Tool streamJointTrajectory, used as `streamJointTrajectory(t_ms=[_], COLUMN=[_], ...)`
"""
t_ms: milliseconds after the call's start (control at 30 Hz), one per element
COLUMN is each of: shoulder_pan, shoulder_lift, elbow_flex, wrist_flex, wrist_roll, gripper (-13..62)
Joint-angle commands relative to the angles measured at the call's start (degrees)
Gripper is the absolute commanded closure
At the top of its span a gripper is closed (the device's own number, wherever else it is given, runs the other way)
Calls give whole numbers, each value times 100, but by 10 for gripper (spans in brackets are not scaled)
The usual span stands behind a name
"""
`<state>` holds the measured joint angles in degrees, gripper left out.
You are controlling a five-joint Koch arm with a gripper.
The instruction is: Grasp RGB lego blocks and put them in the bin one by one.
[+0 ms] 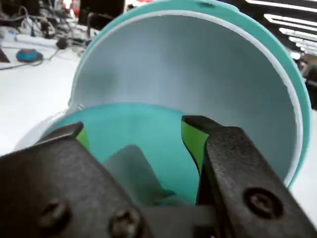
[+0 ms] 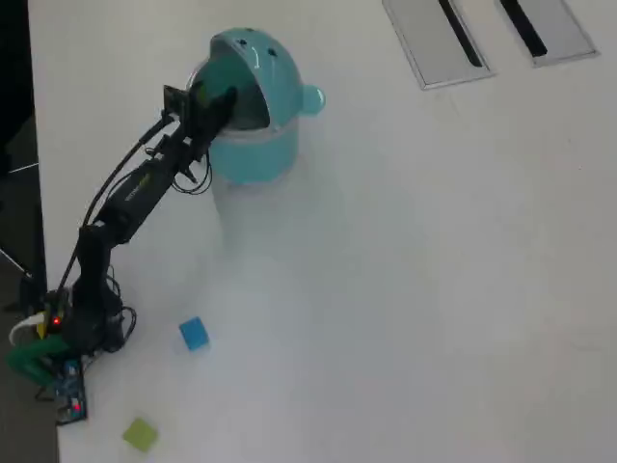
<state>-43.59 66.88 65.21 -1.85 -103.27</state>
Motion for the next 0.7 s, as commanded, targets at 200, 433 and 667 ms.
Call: streamJointTrajectory(t_ms=[200, 433, 667], shoulder_pan=[272, 536, 1107], shoulder_lift=[914, 1846, 2997], elbow_flex=[-237, 176, 1397], wrist_flex=[-26, 105, 114], wrist_roll=[18, 18, 18], gripper=[149, 165, 163])
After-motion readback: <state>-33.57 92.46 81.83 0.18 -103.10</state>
